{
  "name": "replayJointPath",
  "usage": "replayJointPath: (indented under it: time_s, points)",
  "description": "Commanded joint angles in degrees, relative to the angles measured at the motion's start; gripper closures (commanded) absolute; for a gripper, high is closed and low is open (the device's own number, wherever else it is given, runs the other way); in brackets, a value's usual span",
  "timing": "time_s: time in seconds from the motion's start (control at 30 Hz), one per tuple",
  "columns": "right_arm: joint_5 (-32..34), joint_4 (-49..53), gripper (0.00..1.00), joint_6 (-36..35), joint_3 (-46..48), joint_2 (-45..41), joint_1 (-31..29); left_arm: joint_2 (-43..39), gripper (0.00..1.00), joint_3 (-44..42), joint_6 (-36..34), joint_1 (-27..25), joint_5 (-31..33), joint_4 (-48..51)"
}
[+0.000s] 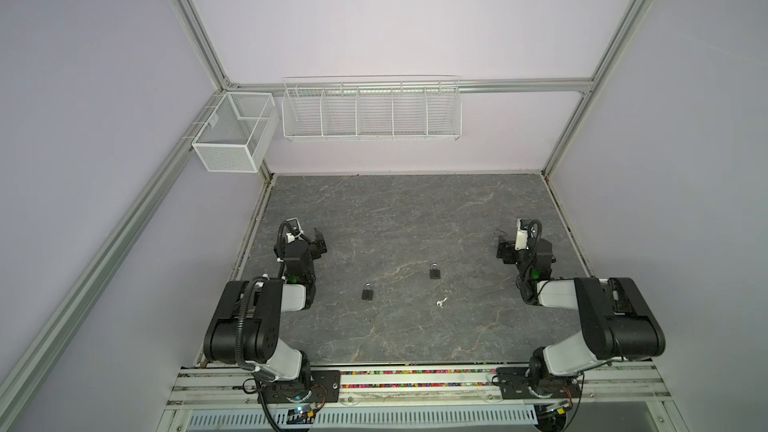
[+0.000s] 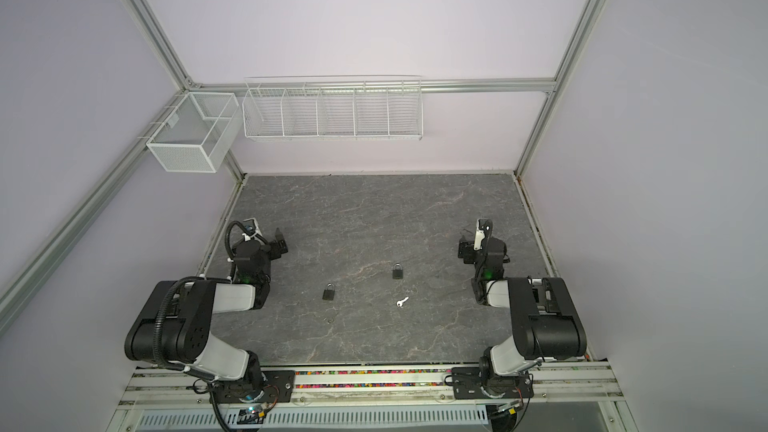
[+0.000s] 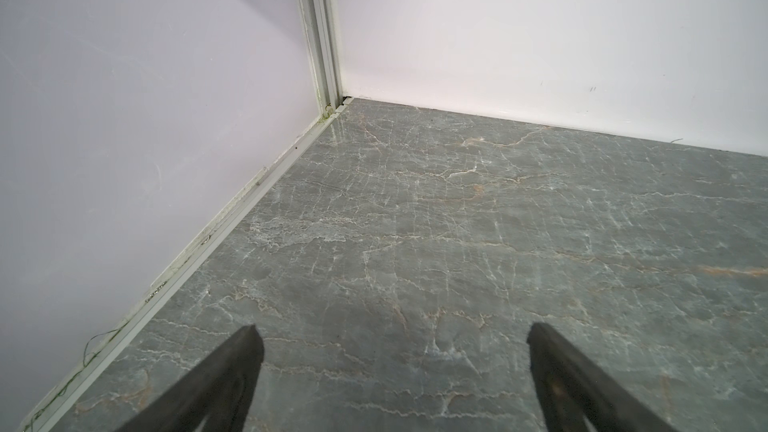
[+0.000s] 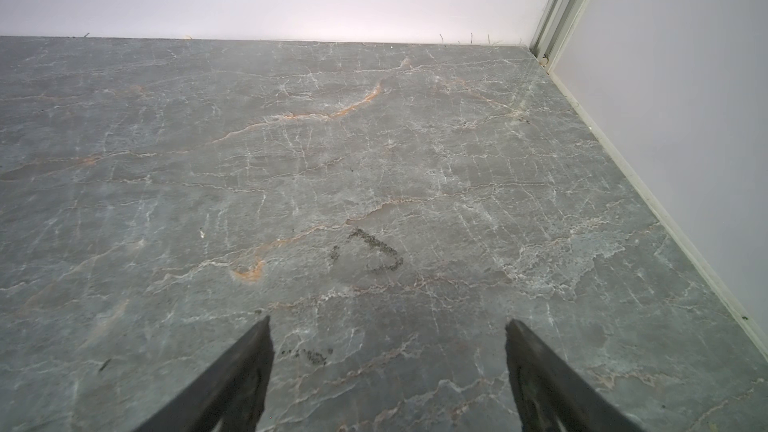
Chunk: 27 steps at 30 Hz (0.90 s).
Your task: Unlock with the key
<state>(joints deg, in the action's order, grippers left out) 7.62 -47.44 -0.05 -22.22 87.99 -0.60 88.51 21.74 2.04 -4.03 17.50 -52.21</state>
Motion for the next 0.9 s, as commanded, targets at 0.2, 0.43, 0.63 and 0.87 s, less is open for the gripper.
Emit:
replayJointPath:
  time_s: [0.2, 0.43, 0.63, 0.87]
  points:
    - [-0.8, -1.3, 0.12, -1.4, -0.2, -0.5, 0.2, 0.4, 0.01, 0.5, -0.6, 0.1, -0.5, -0.6]
    - [-0.8, -1.7, 0.12, -1.4, 0.1, -0.6, 0.2, 0.4, 0.01, 0.4, -0.6, 0.1, -0.5, -0.7]
    - [-0.7, 1.3, 0.11, -1.4, 0.1, -4.6, 0.2, -0.1, 0.01, 0.0, -0.5, 0.1, -0.1, -1.1]
    - [3.3, 10.3, 0.11, 0.3, -1.2, -13.8, 0.2, -8.5, 0.01, -3.0, -0.1, 0.1, 0.4, 0.7]
